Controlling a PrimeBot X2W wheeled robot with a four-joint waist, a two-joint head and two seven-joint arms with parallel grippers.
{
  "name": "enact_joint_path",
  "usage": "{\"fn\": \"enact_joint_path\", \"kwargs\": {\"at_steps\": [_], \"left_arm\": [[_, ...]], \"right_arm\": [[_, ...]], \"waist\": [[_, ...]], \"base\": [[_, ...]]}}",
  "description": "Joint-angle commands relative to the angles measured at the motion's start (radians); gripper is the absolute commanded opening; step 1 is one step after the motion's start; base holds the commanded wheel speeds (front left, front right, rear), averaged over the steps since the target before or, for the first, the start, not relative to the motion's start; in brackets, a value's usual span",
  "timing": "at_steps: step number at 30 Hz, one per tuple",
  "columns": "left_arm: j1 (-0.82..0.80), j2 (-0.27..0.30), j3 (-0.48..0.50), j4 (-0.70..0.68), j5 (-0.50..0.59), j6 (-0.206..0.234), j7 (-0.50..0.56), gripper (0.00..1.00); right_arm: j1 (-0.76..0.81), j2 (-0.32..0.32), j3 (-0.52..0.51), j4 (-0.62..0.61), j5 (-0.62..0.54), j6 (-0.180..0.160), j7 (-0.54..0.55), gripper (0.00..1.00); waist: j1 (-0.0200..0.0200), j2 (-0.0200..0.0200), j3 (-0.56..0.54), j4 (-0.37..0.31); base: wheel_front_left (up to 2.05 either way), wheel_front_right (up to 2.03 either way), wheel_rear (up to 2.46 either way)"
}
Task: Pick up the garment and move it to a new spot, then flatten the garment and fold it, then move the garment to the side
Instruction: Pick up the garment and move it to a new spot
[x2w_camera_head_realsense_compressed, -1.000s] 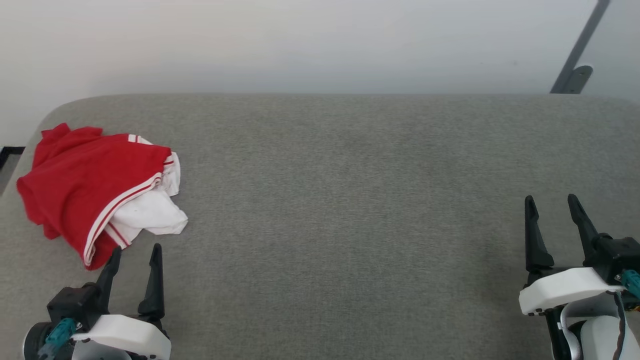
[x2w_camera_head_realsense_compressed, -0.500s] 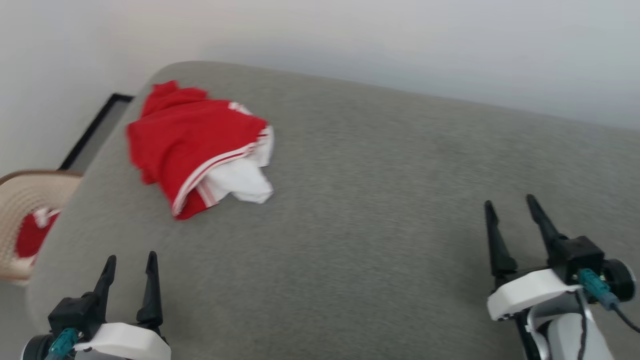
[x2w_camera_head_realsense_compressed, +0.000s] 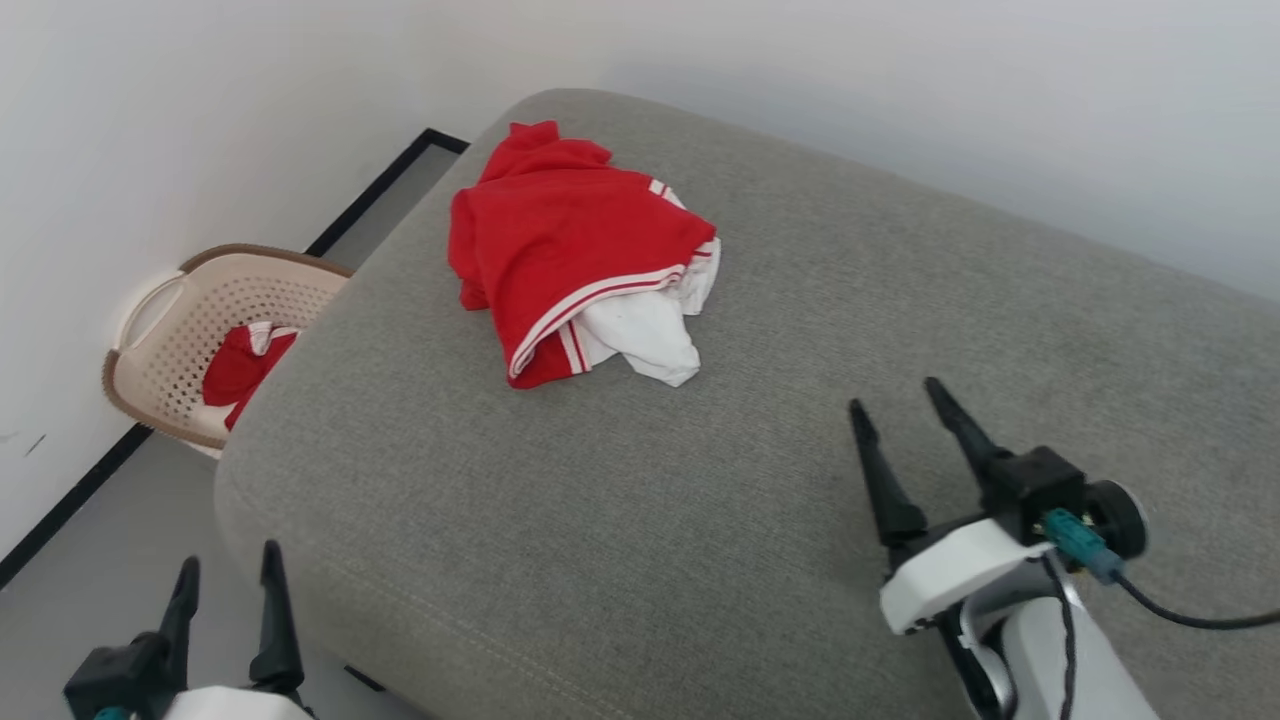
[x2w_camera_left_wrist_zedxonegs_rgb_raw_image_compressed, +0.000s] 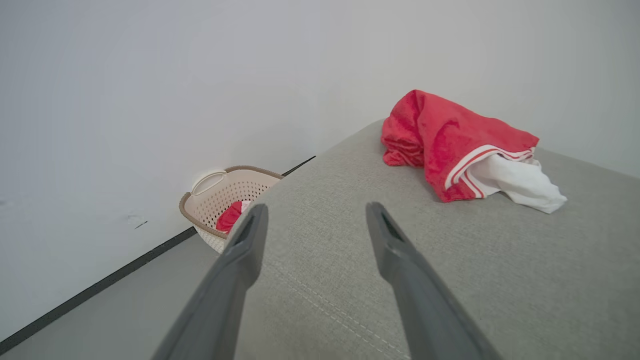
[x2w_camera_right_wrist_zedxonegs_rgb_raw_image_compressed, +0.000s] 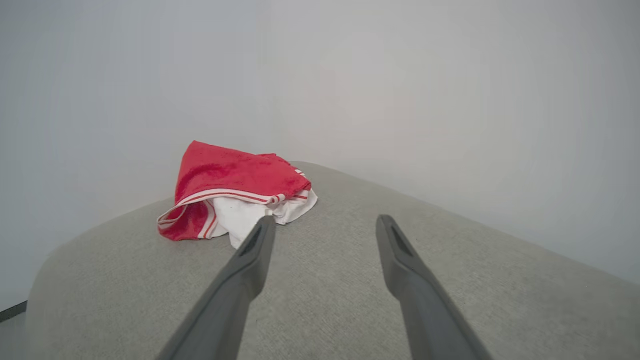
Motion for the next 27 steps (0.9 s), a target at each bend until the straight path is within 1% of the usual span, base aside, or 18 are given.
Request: {"fn": "enact_joint_path", "kwargs": {"at_steps": [1, 6, 9, 12, 15, 19, 20, 23, 27], "left_arm": [[0.016, -0.005, 0.013, -0.01, 0.007, 0.003, -0.006, 1.0], [0.033, -0.019, 0.036, -0.029, 0.011, 0.003, -0.006, 1.0], [0.015, -0.023, 0.013, -0.023, 0.015, 0.002, -0.006, 1.0], [-0.017, 0.002, -0.022, -0.016, 0.014, 0.001, -0.006, 1.0], [-0.08, 0.044, -0.089, -0.01, -0.013, 0.0, -0.006, 1.0], [-0.207, 0.15, -0.169, 0.006, -0.065, 0.0, -0.006, 1.0], [-0.245, 0.184, -0.191, 0.016, -0.08, 0.0, -0.006, 1.0], [-0.345, 0.302, -0.273, 0.055, -0.147, 0.0, -0.006, 1.0], [-0.471, 0.485, -0.397, 0.154, -0.287, 0.001, 0.02, 1.0]], "right_arm": [[-0.017, 0.002, 0.019, 0.011, 0.012, 0.0, -0.005, 1.0], [-0.044, 0.002, 0.048, 0.037, 0.036, 0.0, -0.006, 1.0], [-0.03, 0.002, 0.033, 0.033, 0.043, 0.0, -0.006, 1.0], [-0.038, 0.002, 0.046, 0.024, 0.051, 0.0, -0.006, 1.0], [-0.061, 0.001, 0.042, 0.012, 0.047, 0.0, -0.006, 1.0], [-0.08, 0.001, 0.03, -0.002, 0.037, 0.0, -0.006, 1.0], [-0.086, 0.001, 0.025, -0.006, 0.035, 0.0, -0.006, 1.0], [-0.097, 0.002, 0.026, -0.02, 0.041, 0.0, -0.006, 1.0], [-0.109, 0.003, 0.029, -0.048, 0.067, 0.0, -0.006, 1.0]], "waist": [[0.0, 0.0, 0.001, 0.013], [0.0, 0.0, 0.001, 0.014], [0.0, 0.0, -0.005, 0.008], [0.0, 0.0, 0.018, -0.046], [0.0, 0.0, 0.057, -0.114], [0.0, 0.0, 0.126, -0.209], [0.0, 0.0, 0.145, -0.233], [0.0, 0.0, 0.195, -0.312], [0.0, 0.0, 0.254, -0.411]], "base": [[0.0, 0.0, 0.0], [0.0, 0.0, 0.0], [0.0, 0.0, 0.0], [0.0, 0.0, 0.0], [0.0, 0.0, 0.0], [0.0, 0.0, 0.0], [0.0, 0.0, 0.0], [0.0, 0.0, 0.0], [0.0, 0.0, 0.0]]}}
